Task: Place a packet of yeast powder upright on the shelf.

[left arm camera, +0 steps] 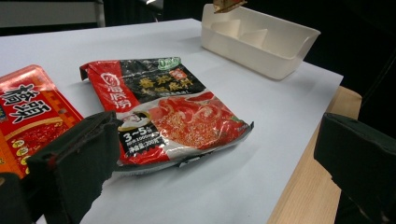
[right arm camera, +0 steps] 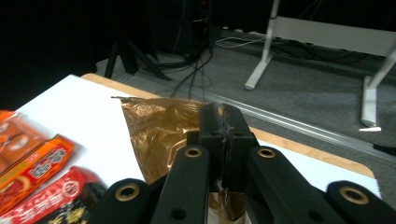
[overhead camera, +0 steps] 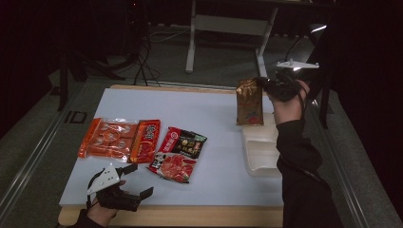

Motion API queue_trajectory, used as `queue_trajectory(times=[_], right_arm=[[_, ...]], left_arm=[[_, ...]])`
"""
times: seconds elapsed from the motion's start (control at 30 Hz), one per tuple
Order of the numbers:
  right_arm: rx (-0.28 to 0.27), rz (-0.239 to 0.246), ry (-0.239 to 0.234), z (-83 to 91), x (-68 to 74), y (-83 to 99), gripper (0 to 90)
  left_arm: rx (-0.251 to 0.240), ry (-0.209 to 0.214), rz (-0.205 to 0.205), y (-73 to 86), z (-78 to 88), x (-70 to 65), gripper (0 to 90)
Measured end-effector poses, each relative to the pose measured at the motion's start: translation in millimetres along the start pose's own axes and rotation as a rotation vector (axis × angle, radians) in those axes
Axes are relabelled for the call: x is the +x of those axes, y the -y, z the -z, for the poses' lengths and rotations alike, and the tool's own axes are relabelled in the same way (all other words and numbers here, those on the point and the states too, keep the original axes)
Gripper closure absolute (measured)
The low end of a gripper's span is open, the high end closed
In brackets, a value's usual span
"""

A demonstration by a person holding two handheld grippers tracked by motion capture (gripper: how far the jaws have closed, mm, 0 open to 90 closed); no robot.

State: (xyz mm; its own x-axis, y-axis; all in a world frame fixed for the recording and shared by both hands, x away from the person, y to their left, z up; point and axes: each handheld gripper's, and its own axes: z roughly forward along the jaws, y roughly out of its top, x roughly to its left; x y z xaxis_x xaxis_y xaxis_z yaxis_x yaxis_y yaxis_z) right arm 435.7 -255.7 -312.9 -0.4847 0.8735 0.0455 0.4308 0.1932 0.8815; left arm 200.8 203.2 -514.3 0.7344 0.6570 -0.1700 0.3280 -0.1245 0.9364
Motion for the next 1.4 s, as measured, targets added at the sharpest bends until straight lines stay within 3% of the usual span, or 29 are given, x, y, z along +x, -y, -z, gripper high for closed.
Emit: queue_trajectory(times=[0.23,0.63,0.87,1.4], right_arm=[[0.013,-0.04,0.04,-12.7,-23.6,5.1,89.1],[0.023,-0.053,0.094,-33.2,-47.0,8.3,89.1],[0.047,-0.064,0.088,-44.4,-50.4,18.5,89.1],[0.111,-0.1,0.072,-46.0,-58.3,56.0,88.9]], left_arm=[[0.005,0.004,0.006,0.5,-0.9,-0.6,0.9],[0.01,0.005,0.008,1.0,-1.8,-1.3,0.9],[0.008,0.005,0.009,1.0,-1.3,-1.0,0.9],[0.013,0.0,0.005,1.2,-1.8,-1.1,0.9]])
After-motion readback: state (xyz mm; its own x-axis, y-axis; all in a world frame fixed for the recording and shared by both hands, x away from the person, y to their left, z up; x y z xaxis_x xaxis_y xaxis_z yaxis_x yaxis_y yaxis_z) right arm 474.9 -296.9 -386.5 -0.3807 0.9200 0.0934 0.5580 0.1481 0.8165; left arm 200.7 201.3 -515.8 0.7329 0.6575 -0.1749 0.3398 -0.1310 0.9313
